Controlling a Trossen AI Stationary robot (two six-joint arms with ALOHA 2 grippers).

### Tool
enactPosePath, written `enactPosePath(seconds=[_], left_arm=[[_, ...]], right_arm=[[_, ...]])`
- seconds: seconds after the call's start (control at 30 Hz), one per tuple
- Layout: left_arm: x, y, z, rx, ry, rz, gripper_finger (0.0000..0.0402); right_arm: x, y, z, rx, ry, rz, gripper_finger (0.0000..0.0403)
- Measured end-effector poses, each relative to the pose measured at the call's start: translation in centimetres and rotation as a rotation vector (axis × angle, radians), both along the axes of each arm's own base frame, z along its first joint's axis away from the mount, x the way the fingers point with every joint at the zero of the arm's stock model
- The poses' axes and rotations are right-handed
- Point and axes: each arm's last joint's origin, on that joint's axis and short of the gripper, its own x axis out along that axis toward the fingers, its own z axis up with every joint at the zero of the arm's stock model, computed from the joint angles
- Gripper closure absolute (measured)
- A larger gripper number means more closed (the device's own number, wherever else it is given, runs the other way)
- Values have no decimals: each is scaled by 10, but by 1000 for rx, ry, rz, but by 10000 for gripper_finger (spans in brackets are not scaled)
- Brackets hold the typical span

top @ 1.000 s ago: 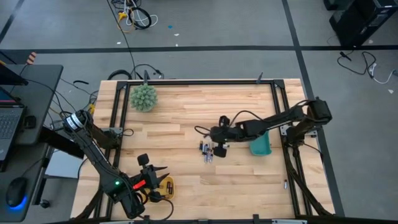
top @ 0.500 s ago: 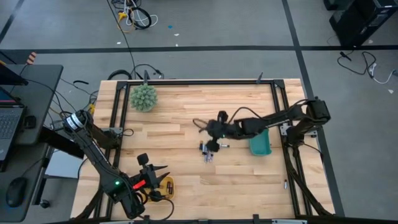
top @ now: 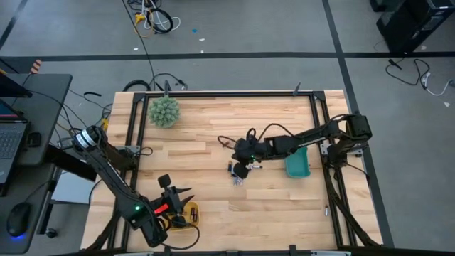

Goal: Sort batteries
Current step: Put the black battery into the yellow bin

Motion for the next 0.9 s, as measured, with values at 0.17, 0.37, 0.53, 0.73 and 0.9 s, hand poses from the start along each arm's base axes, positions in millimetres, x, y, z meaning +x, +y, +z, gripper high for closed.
enactPosePath(seconds=[0.17, 0.37, 0.53, 0.73, 0.9], left_arm=[[5, 5, 1, 30, -5, 18, 284], [22, 8, 22, 127, -6, 20, 284], [38, 8, 58, 228, 31, -20, 284], [39, 16, 91, 320, 98, -34, 284], [18, 23, 102, 285, 83, -9, 284]], right_arm=[[11, -17, 19, 12, -40, -89, 370], [26, -43, 58, 23, -36, -117, 386], [50, -70, 56, 69, 62, -127, 397], [90, -94, 23, 156, 206, -100, 402], [113, -112, 16, 192, 266, -114, 402]])
